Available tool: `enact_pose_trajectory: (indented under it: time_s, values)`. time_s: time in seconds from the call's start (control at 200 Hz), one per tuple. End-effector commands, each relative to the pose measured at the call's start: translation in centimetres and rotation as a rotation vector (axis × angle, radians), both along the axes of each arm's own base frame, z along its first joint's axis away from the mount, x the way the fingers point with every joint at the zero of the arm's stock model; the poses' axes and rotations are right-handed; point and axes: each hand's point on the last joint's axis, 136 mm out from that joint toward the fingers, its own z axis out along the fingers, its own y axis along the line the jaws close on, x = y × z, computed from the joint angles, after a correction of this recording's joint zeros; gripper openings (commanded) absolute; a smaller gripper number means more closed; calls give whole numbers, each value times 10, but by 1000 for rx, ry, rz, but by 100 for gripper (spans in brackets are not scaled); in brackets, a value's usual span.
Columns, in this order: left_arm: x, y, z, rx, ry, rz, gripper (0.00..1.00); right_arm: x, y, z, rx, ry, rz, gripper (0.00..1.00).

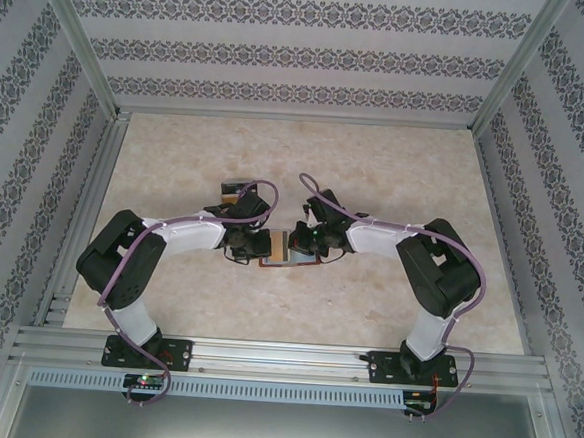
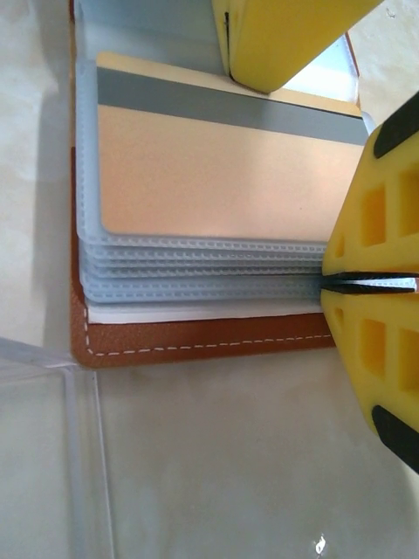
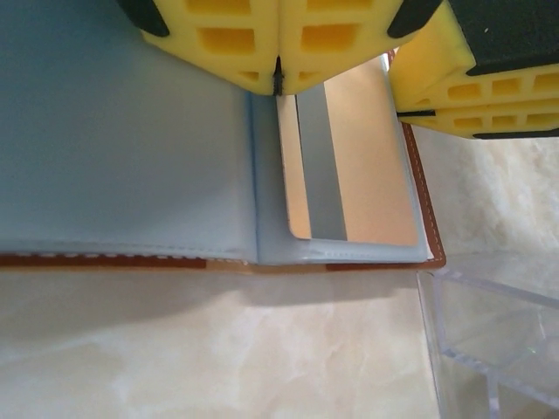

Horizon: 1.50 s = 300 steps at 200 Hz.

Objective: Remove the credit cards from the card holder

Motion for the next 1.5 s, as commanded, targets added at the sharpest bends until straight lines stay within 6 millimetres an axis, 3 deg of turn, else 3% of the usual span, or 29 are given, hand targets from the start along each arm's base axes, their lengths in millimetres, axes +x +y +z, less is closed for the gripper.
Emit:
enact_pose_trajectory:
  time_s: [0.0,0.255,0.465,0.515,0.575,0.68,0.824,1.054,1.494]
  values:
    - [-4,9,-11,52,44,4,14,2,-1,-3,26,9,-6,0]
    - [-6,16,-14,85,57,19,11,2,-20,0,18,2,-37,0]
    - [-4,11,-16,70,64,12,11,1,-19,0,31,7,-28,0]
    - [-4,11,-16,70,65,9,11,1,-16,-1,44,14,-25,14]
    - [-4,10,-15,67,67,5,11,1,-13,-3,54,21,-25,24]
    - [-5,10,-17,67,74,2,11,3,-8,-5,85,28,-22,28]
    - [-6,8,-18,63,79,-4,11,3,-3,-11,109,45,-21,21]
    - [-6,10,-17,70,78,-3,11,3,-14,-11,115,37,-46,0]
    - [-8,13,-19,84,84,-4,10,1,-54,9,134,-14,-92,0]
